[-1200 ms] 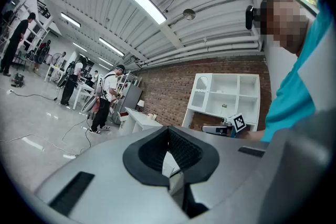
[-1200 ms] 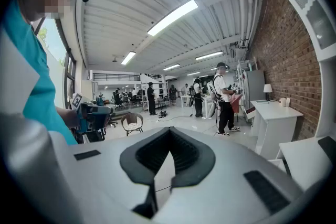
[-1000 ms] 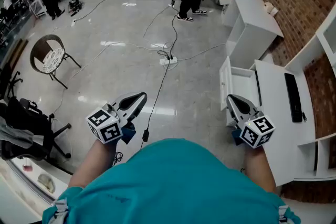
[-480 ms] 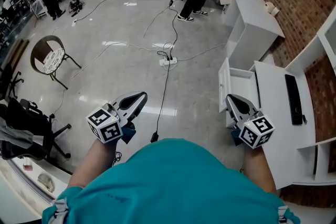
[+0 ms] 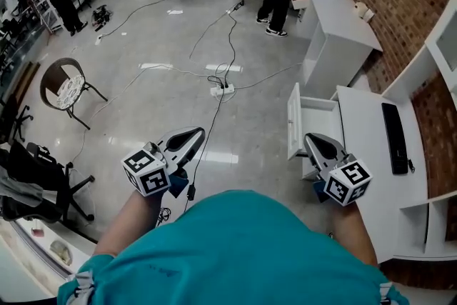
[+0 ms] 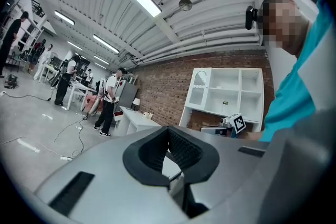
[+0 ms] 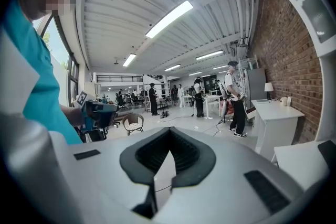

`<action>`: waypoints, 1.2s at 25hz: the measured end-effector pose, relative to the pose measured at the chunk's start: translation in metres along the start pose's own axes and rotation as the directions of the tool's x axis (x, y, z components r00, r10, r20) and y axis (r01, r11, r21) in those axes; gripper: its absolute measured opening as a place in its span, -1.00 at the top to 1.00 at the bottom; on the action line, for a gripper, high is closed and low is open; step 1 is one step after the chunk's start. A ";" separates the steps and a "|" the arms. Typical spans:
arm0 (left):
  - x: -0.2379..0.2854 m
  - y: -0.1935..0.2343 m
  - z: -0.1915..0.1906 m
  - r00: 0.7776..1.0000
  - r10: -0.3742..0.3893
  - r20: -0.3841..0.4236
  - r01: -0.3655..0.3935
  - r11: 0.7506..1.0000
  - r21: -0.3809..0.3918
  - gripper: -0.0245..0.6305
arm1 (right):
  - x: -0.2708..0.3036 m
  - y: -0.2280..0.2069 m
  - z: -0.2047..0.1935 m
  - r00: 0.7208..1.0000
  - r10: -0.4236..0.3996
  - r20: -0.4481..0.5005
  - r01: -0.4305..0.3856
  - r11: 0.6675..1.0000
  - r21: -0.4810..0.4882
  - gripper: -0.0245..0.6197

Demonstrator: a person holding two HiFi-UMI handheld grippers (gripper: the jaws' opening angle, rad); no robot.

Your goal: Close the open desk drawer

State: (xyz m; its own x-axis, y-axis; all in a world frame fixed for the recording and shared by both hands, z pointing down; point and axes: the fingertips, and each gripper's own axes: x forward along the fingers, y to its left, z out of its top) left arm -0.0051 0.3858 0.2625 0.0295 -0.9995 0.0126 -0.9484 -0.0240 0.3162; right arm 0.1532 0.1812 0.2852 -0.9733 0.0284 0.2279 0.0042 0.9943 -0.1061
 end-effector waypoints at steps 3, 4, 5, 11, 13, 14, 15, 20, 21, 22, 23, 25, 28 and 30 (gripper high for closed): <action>0.020 -0.006 0.000 1.000 -0.019 -0.008 0.019 1.000 -0.001 0.89 | -0.005 -0.015 0.001 1.000 0.003 0.005 -0.003 1.000 0.004 0.86; 0.026 -0.005 0.000 1.000 -0.022 -0.012 0.022 1.000 -0.004 0.89 | -0.005 -0.020 0.001 1.000 -0.002 0.006 0.002 1.000 0.009 0.86; 0.030 -0.004 -0.001 1.000 -0.027 -0.016 0.026 1.000 -0.007 0.89 | -0.003 -0.025 0.001 1.000 -0.008 0.005 0.008 1.000 0.014 0.86; 0.043 0.033 -0.002 0.998 -0.056 -0.030 0.055 0.998 -0.013 0.89 | 0.032 -0.037 0.004 1.000 -0.024 -0.001 0.024 1.000 0.013 0.86; 0.047 0.055 0.002 0.997 -0.075 -0.032 0.074 0.997 -0.017 0.89 | 0.053 -0.040 0.009 0.999 -0.038 -0.001 0.038 0.999 0.007 0.86; 0.050 0.068 0.005 0.996 -0.087 -0.033 0.087 0.996 -0.016 0.89 | 0.065 -0.043 0.012 0.999 -0.047 0.000 0.047 0.999 0.003 0.86; 0.052 0.082 0.009 0.994 -0.099 -0.035 0.099 0.995 -0.013 0.89 | 0.079 -0.045 0.016 0.998 -0.058 0.003 0.058 0.998 -0.001 0.86; 0.063 0.168 0.037 0.988 -0.144 -0.050 0.144 0.990 -0.009 0.89 | 0.157 -0.046 0.041 0.995 -0.095 0.021 0.094 0.995 0.011 0.86; 0.066 0.185 0.047 0.987 -0.153 -0.054 0.153 0.988 -0.003 0.89 | 0.173 -0.047 0.048 0.995 -0.100 0.030 0.100 0.995 0.012 0.86; 0.068 0.202 0.056 0.985 -0.160 -0.058 0.161 0.987 0.006 0.89 | 0.189 -0.049 0.056 0.993 -0.109 0.042 0.109 0.994 0.015 0.86; 0.070 0.219 0.066 0.984 -0.168 -0.061 0.169 0.985 0.015 0.89 | 0.205 -0.052 0.064 0.991 -0.121 0.055 0.120 0.992 0.023 0.86; 0.073 0.253 0.081 0.982 -0.179 -0.063 0.181 0.983 0.022 0.89 | 0.238 -0.057 0.076 0.987 -0.141 0.074 0.139 0.989 0.043 0.86; 0.074 0.300 0.094 0.982 -0.179 -0.065 0.180 0.984 0.006 0.89 | 0.282 -0.060 0.085 0.986 -0.150 0.069 0.147 0.988 0.052 0.86; 0.079 0.325 0.102 0.981 -0.182 -0.068 0.183 0.983 0.005 0.89 | 0.306 -0.066 0.092 0.985 -0.157 0.068 0.154 0.987 0.048 0.86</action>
State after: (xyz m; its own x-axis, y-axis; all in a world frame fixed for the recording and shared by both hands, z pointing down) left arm -0.3434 0.2965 0.2696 0.2228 -0.9747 0.0192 -0.9286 -0.2062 0.3087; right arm -0.1658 0.1153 0.2730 -0.9752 -0.1351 0.1751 -0.1568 0.9807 -0.1165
